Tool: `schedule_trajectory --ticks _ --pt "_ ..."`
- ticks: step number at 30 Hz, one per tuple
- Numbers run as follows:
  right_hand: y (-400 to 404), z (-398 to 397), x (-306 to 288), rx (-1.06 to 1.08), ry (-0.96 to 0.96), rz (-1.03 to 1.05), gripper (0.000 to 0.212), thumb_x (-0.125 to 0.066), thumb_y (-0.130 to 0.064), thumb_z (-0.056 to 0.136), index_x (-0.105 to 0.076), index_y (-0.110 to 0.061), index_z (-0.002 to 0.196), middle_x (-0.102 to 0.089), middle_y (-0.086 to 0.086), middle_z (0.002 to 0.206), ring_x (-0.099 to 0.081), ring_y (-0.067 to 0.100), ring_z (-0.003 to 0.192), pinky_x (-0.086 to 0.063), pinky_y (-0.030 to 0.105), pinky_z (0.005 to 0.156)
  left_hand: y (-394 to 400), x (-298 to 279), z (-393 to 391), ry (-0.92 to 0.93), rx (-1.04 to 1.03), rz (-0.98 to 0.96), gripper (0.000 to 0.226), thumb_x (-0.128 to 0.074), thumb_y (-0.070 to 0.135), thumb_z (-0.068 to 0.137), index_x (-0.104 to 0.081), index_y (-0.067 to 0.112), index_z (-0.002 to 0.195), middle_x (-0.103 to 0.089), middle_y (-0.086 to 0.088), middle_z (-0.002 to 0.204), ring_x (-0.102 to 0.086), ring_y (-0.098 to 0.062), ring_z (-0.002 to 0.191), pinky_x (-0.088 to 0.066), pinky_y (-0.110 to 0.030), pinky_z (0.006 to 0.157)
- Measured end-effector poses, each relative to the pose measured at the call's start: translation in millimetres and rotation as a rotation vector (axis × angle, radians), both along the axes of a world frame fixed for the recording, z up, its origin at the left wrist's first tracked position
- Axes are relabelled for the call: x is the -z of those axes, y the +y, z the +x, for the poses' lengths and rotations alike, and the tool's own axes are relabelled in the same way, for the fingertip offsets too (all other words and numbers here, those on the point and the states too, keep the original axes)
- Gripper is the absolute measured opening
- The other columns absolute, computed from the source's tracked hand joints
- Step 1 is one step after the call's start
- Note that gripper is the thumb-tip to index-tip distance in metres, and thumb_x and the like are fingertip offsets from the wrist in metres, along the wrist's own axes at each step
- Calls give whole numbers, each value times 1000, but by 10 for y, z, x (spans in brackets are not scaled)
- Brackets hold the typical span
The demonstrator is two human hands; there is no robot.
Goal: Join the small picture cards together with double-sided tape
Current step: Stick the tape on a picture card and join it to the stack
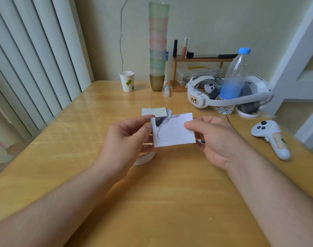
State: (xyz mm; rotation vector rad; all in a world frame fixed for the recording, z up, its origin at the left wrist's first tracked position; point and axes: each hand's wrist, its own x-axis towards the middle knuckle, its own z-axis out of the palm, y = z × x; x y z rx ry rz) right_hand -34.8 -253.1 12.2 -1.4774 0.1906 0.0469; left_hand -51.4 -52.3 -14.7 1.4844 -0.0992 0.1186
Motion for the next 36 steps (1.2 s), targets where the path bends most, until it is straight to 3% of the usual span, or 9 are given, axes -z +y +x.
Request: schedule_trajectory --ticks 12,18,27,30,36 --pt "10 -15 -6 27 -31 -8 13 -77 -3 84 -70 -13 79 -71 0 66 -60 4 51 -45 30 67 -1 -4 -24 -4 -5 25 34 -50 1 105 -76 19 118 -81 -7 97 -76 -24 79 -66 -41 76" --pt "14 -7 1 26 -42 -11 14 -76 -2 85 -69 -13 79 -71 0 65 -60 5 51 -46 26 61 -3 33 -13 -60 -46 86 24 -72 11 97 -78 26 116 -77 -2 93 -75 -24 80 -66 -40 74" --pt "27 4 45 20 -120 -104 14 -78 -2 82 -70 -13 79 -74 19 86 -64 21 73 -47 26 58 28 28 19 -84 -96 112 27 -75 7 95 -78 23 117 -76 0 84 -77 -20 75 -65 -37 74" --pt "34 10 57 39 -125 -100 18 -82 -5 79 -69 -18 79 -72 9 83 -63 18 72 -46 25 60 36 27 22 -99 -119 135 27 -75 7 94 -78 23 116 -76 4 81 -76 -16 71 -66 -38 75" --pt "34 11 58 42 -125 -103 15 -82 -9 80 -69 -18 81 -76 16 90 -66 20 75 -47 30 64 41 28 33 -102 -137 132 27 -75 8 94 -79 25 113 -75 -1 77 -73 -13 68 -66 -44 81"
